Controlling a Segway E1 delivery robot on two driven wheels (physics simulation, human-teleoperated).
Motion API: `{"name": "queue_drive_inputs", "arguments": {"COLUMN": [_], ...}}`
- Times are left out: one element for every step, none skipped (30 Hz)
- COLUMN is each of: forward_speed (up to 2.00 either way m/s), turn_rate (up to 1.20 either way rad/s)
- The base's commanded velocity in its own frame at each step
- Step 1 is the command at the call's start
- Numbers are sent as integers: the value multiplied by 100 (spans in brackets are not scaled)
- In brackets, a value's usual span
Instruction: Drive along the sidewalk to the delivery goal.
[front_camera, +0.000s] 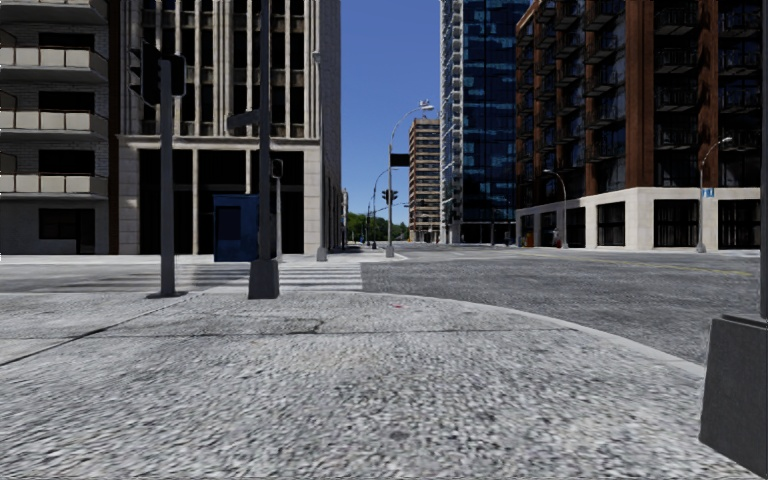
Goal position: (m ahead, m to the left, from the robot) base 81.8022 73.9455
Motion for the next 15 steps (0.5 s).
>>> {"name": "queue_drive_inputs", "arguments": {"forward_speed": [200, 200, 200, 200, 200, 200, 200, 200, 200, 200, 200, 200, 200, 200, 200], "turn_rate": [72, 28, 6, 0, 0, 0, 0, 0, 0, 0, 0, 0, 0, 0, 0]}}
